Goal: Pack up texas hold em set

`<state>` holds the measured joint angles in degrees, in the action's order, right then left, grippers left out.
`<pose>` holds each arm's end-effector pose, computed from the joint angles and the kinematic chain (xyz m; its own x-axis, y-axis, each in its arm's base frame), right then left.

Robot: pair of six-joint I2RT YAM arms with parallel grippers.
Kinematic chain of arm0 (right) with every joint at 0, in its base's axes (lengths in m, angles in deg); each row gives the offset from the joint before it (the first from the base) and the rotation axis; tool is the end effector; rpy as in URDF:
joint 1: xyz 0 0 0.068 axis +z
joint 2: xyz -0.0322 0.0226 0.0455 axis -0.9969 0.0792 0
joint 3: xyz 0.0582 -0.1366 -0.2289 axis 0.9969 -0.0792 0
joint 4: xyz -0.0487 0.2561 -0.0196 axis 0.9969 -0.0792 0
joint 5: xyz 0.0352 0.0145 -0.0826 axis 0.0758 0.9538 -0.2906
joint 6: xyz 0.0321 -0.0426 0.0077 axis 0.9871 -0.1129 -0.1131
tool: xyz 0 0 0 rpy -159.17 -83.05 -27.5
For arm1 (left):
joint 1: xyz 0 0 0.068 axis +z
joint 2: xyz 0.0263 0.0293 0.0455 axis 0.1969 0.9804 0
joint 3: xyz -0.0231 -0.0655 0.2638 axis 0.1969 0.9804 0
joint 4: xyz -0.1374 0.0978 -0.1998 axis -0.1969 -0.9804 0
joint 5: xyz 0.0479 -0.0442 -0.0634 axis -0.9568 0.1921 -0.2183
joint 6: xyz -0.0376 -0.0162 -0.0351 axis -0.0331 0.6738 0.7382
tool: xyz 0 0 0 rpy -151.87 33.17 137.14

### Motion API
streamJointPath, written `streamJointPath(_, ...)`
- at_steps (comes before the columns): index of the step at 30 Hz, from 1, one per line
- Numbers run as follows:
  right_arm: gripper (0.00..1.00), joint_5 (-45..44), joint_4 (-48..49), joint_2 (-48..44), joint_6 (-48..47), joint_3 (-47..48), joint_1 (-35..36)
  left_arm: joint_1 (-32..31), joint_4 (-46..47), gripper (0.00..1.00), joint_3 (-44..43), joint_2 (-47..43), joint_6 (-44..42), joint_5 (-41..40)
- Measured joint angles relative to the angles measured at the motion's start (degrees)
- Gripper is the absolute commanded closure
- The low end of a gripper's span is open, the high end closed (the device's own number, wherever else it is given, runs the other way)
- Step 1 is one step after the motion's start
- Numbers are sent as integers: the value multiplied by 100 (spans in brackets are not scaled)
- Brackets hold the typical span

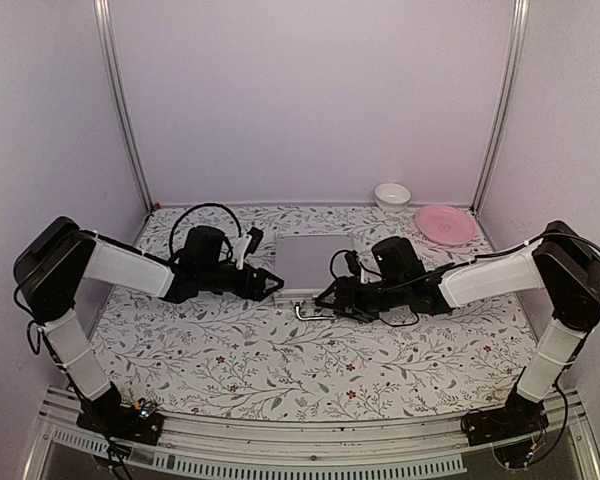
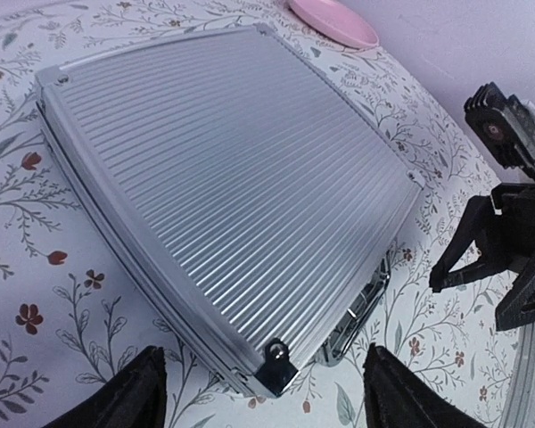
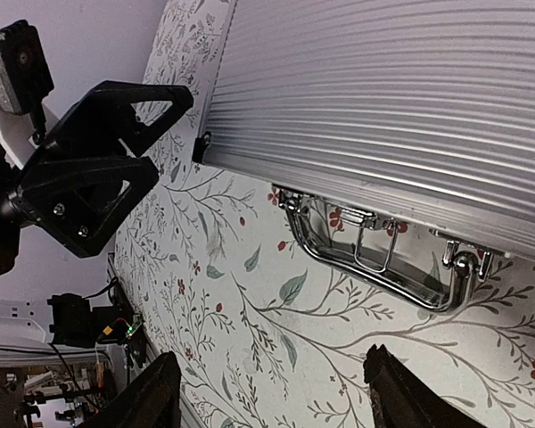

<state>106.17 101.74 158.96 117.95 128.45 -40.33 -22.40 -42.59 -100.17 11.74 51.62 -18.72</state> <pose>0.2400 0.2607 0.1676 -0.9236 0.0336 -0.3820 -0.2896 0.5918 0.7523 0.2842 -0.2060 0.1584 -0.6369 0.1131 -0.7626 0.6282 0.6495 -0.4284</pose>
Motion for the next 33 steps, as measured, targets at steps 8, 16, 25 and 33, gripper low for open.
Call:
streamJointPath(8,30,-535,162,389,271,7,192,0,297,24,66,343,44,-20)
streamJointPath(16,32,-957,186,708,269,225,269,0,796,24,168,494,223,-55)
streamJointPath(25,34,-1241,258,872,273,424,391,28,964,26,282,629,269,-55)
streamJointPath(33,34,-1346,258,1106,295,531,396,31,1051,26,282,745,273,15)
